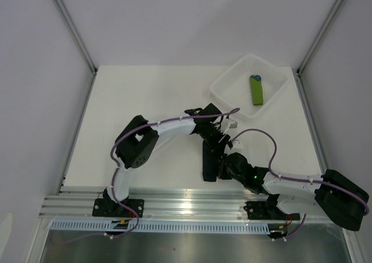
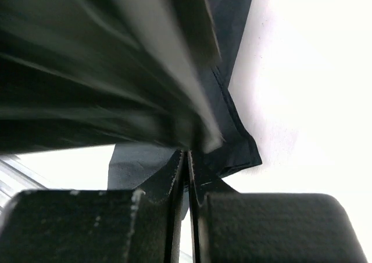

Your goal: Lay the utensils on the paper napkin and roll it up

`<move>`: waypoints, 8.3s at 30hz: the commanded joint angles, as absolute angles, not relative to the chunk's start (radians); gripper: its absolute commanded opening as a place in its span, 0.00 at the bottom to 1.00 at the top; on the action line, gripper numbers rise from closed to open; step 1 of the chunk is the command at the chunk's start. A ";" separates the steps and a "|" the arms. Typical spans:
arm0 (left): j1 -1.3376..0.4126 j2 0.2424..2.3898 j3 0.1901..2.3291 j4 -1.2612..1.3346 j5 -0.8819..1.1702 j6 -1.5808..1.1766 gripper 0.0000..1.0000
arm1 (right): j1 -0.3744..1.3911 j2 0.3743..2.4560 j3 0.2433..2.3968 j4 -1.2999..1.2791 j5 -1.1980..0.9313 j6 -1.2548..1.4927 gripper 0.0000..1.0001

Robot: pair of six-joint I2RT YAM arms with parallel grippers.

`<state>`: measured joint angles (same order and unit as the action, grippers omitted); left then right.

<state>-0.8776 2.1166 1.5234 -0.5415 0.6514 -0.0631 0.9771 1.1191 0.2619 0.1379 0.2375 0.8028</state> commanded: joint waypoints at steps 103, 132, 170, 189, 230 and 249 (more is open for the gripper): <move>-0.853 2.157 1.506 -0.635 0.565 0.089 0.12 | 0.948 1.224 0.051 0.569 -0.129 0.773 0.06; -0.853 2.141 1.499 -0.635 0.555 0.098 0.13 | 0.900 1.149 0.308 0.291 -0.158 0.626 0.06; -0.853 2.148 1.519 -0.646 0.571 0.112 0.13 | 0.712 1.115 0.434 -0.135 -0.006 0.695 0.15; -0.853 2.144 1.531 -0.664 0.561 0.117 0.13 | 0.695 1.034 0.471 -0.170 -0.035 0.699 0.20; -0.851 2.174 1.497 -0.637 0.584 0.100 0.14 | 0.680 1.298 0.155 0.322 -0.100 0.841 0.22; -0.801 1.959 1.488 -0.721 0.551 0.186 0.47 | 0.629 0.967 0.118 0.287 -0.095 0.782 0.00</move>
<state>-0.8352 2.0804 1.4960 -0.6739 0.6323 0.1150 0.6323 1.0477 0.1337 0.3492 -0.1257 0.8288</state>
